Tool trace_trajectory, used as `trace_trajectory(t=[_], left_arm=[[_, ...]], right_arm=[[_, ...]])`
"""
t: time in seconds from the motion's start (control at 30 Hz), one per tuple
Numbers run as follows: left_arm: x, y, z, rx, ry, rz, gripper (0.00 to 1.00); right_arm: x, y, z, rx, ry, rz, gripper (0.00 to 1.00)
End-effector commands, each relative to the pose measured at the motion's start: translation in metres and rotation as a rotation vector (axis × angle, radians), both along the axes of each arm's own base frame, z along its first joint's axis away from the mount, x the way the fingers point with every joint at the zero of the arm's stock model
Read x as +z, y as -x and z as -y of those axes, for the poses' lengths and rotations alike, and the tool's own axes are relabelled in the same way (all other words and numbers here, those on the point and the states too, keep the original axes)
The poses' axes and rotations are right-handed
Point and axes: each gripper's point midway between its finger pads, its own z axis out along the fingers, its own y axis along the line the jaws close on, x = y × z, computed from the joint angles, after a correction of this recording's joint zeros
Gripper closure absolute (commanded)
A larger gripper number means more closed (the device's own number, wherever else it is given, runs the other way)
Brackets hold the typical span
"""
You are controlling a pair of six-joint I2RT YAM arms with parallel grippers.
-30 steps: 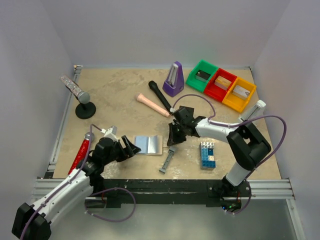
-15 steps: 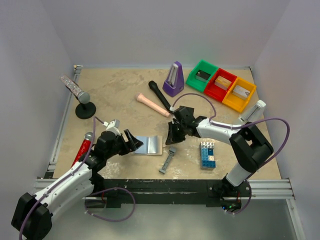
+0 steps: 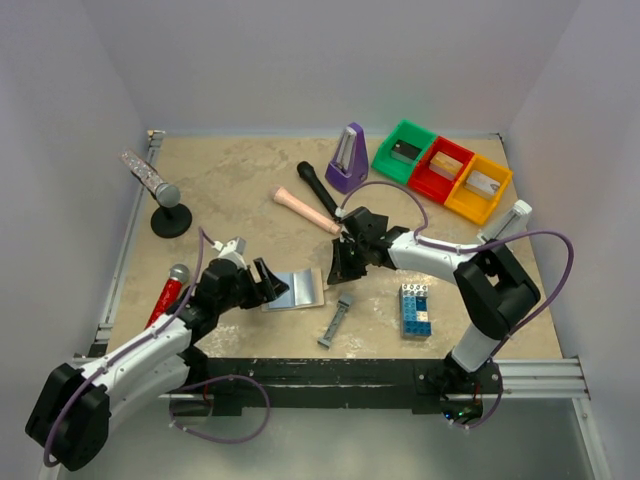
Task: Take the credit cards out of the card holder
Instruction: Remove the credit card from the card holder.
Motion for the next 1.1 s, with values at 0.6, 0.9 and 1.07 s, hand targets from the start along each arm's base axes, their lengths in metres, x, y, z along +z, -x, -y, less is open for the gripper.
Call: trace_trajectory(t=[0.6, 0.9, 1.07], left_arm=[[0.006, -0.016, 0.018, -0.061, 0.012, 0.017, 0.22], [0.005, -0.016, 0.030, -0.107, 0.052, 0.003, 0.22], [0.009, -0.015, 0.045, -0.163, 0.097, 0.000, 0.22]], right_arm=[[0.014, -0.001, -0.016, 0.051, -0.057, -0.004, 1.00], [0.012, 0.001, -0.018, 0.062, -0.062, -0.017, 1.00], [0.013, 0.000, -0.020, 0.066, -0.067, -0.017, 1.00]])
